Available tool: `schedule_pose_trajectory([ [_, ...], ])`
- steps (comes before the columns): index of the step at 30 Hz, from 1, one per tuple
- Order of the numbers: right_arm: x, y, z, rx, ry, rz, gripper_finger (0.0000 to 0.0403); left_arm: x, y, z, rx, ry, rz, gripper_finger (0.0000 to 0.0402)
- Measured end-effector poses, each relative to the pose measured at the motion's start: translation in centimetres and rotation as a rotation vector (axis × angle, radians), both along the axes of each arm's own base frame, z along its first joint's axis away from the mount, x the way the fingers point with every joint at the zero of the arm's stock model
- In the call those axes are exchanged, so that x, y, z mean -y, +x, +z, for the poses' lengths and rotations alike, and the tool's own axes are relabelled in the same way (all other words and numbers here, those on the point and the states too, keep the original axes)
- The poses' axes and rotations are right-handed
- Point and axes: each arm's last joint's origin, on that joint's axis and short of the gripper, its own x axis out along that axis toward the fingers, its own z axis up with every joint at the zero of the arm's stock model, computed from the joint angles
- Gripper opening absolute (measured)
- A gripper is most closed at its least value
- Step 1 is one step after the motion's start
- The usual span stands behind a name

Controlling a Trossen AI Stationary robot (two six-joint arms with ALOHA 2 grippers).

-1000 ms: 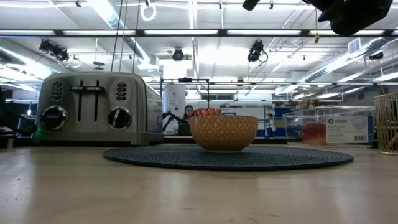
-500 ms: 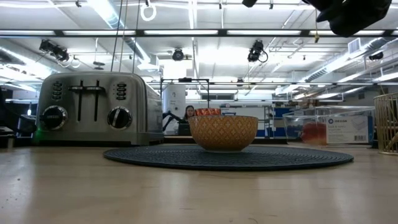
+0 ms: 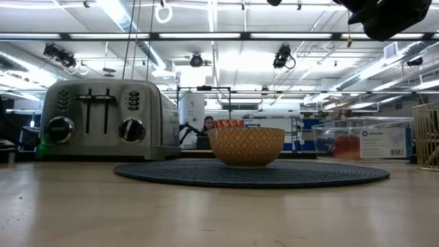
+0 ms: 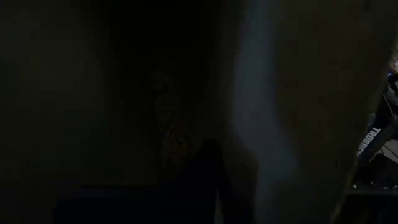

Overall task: Arrange a breakfast setting
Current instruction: Pour the cereal from the cereal box into the blue bowl

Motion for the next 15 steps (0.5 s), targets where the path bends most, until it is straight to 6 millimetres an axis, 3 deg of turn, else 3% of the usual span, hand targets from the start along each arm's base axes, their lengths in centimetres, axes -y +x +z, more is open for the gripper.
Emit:
schedule_pose_trajectory([
  [8,-0.1,0.0,-0.1,-0.006,-0.025,0.015,0.0189,-0.3,-0.7,0.6,0.029,-0.002,-0.005,0.0113],
  [15,0.0,-0.3,0.3,0.011,-0.019,0.022,0.0171,-1.1,-3.7,3.0,0.146,0.048,-0.093,0.0162],
])
